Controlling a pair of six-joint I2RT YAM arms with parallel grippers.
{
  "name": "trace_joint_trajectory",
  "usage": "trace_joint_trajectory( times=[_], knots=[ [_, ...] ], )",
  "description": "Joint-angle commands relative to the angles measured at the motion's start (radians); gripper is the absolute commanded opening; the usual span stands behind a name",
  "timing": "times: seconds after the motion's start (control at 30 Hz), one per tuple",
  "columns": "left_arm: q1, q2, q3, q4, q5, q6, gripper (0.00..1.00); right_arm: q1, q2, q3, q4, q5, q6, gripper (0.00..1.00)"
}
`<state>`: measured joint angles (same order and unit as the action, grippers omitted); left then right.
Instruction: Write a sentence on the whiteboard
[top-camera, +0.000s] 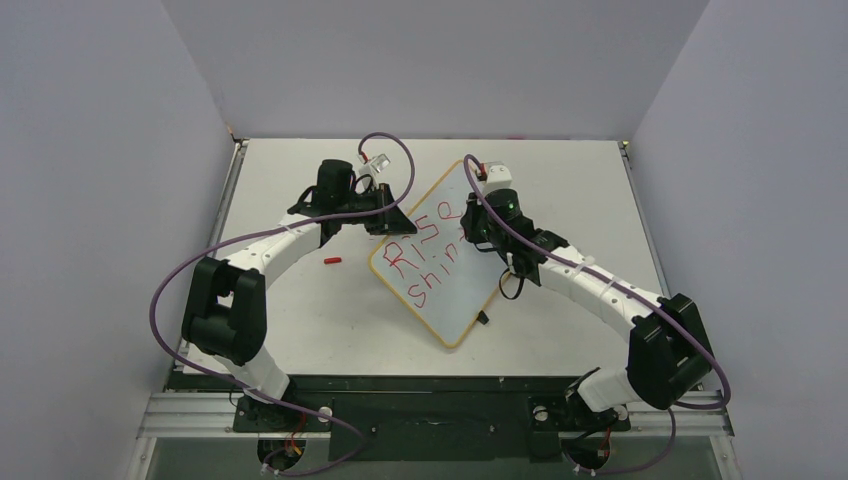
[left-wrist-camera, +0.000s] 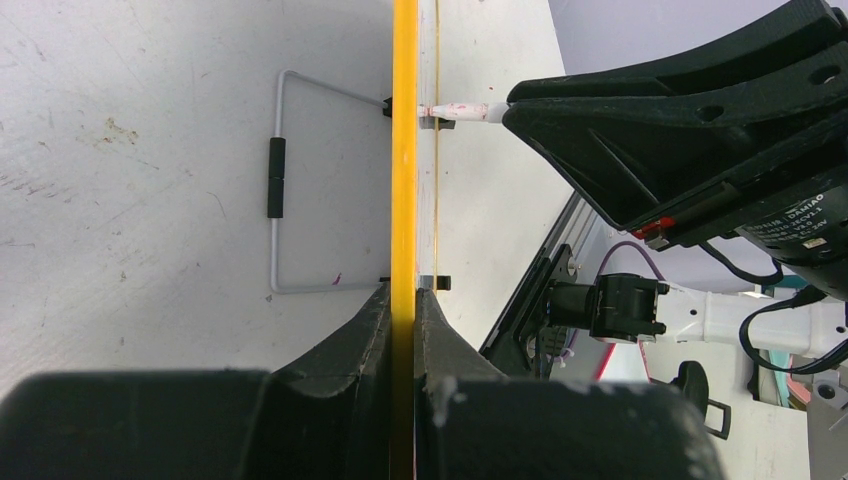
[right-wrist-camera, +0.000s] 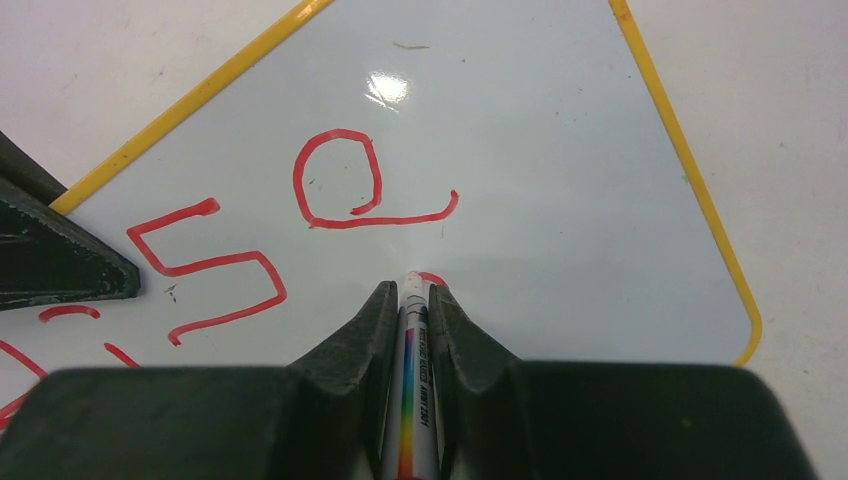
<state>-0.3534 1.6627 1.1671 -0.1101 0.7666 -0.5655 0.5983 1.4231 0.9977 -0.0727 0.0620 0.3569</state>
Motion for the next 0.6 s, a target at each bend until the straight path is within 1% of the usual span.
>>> trace_joint_trajectory(
  times=[0.0, 0.3, 0.57],
  knots=[
    [0.005, -0.024, 0.017, 0.044, -0.019, 0.036, 0.00, 0.028, -0.020, -0.020, 0.024, -0.054, 0.033, 0.00],
    [0.005, -0.028, 0.017, 0.043, -0.021, 0.035, 0.00, 0.041, -0.077, -0.089, -0.002, -0.047, 0.041, 0.00],
    [0.005, -0.031, 0.019, 0.038, -0.024, 0.037, 0.00, 0.033, -0.082, -0.112, -0.028, 0.013, 0.029, 0.00]
  ],
)
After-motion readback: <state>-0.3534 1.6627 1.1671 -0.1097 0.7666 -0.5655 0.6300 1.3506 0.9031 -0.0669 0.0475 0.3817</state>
